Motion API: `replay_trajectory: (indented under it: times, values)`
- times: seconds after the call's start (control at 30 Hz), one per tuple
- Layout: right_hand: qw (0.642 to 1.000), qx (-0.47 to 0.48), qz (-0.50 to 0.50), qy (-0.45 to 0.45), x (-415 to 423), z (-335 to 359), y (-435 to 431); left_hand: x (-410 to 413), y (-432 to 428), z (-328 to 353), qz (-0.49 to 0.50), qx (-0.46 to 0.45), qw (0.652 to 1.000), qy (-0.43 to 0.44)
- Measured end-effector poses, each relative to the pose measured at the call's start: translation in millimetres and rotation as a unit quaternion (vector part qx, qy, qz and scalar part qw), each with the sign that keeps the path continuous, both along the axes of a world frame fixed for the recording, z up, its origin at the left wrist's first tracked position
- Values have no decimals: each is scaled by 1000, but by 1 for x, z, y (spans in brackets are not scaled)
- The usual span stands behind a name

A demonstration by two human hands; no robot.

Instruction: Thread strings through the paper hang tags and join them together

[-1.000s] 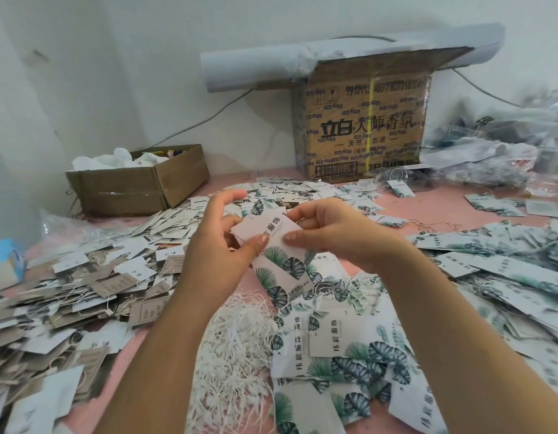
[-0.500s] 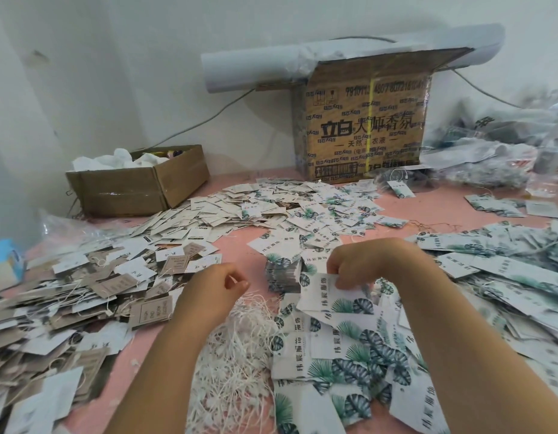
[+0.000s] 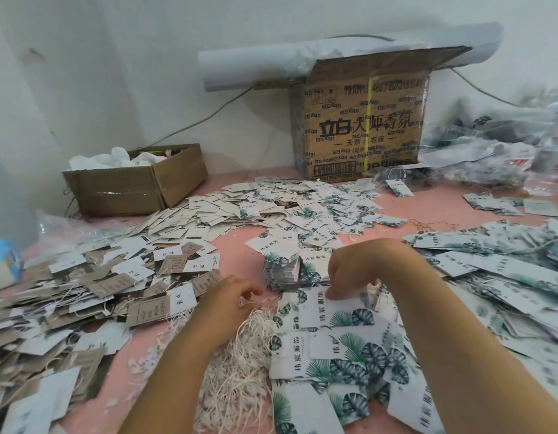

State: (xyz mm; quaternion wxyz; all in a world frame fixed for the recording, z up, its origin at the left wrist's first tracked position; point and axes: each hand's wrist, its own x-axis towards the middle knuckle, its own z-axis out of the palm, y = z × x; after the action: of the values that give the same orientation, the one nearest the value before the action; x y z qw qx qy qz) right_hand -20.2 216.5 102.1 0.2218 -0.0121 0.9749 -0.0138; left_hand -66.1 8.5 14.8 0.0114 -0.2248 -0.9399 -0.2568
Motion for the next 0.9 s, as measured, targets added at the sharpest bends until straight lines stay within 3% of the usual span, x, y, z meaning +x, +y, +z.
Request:
replay_trajectory:
  times: [0.23, 0.47, 0.63, 0.73, 0.9]
  values:
    - [995, -62, -76, -15, 0, 4, 9, 0, -1, 8, 25, 41, 998, 44]
    - [993, -78, -86, 35, -4, 2, 8, 2, 0, 3, 11, -15, 1000, 16]
    - [988, -112, -76, 73, -6, 0, 10, 3, 2, 13, 25, 19, 999, 26]
    - [977, -175, -43, 112, -7, 0, 8, 6, 7, 26, 18, 54, 998, 35]
    - [927, -344, 27, 150, -9, -2, -12, 22, 17, 51, -29, 192, 981, -20]
